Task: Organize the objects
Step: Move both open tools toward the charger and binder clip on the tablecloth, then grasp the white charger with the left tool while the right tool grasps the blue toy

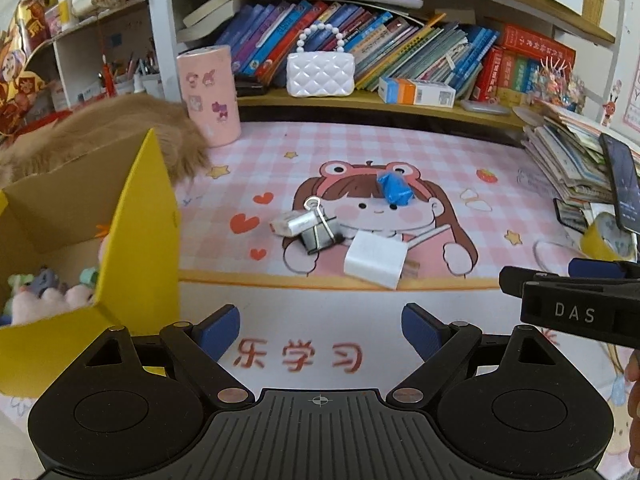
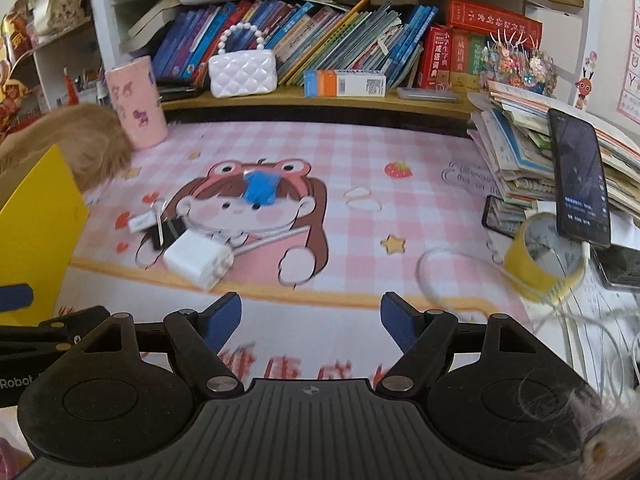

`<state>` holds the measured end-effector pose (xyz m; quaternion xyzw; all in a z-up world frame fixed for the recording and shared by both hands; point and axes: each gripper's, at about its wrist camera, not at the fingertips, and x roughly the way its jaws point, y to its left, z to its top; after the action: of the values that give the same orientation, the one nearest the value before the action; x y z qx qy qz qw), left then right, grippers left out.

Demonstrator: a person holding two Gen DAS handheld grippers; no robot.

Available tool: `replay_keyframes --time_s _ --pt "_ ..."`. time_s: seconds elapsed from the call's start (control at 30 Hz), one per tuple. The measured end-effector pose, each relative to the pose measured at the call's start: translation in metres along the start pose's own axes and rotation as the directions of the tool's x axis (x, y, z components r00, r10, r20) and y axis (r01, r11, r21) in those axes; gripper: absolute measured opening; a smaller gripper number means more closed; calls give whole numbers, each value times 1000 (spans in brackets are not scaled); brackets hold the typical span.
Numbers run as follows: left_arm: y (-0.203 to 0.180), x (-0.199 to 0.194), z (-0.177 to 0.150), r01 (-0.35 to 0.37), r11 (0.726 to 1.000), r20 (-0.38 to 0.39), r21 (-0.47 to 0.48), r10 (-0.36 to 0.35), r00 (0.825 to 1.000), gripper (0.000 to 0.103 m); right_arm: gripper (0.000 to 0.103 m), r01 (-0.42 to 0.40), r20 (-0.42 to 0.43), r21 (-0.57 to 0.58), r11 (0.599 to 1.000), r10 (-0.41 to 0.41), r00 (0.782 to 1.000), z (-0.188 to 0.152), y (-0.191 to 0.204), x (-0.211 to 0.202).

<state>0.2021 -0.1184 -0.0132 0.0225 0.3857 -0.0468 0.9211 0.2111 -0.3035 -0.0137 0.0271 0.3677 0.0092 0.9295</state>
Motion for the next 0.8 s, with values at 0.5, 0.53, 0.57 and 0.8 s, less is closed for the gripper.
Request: replay_keyframes --time_s 0.5,0.53,0.57,0.8 --pt "-31 60 24 -2 999 -47 45 4 999 90 75 -17 6 -8 1000 17 1000 40 -13 49" --pt "-34 64 25 -2 999 -49 54 4 999 90 75 -13 6 -10 1000 13 1000 43 -14 52" --pt "-37 68 25 0 998 -50 63 3 999 90 75 -15 3 -10 1000 15 1000 45 -14 56" --pt "-51 97 31 27 995 -76 96 -19 997 90 75 -11 0 0 1000 11 1000 59 -17 75"
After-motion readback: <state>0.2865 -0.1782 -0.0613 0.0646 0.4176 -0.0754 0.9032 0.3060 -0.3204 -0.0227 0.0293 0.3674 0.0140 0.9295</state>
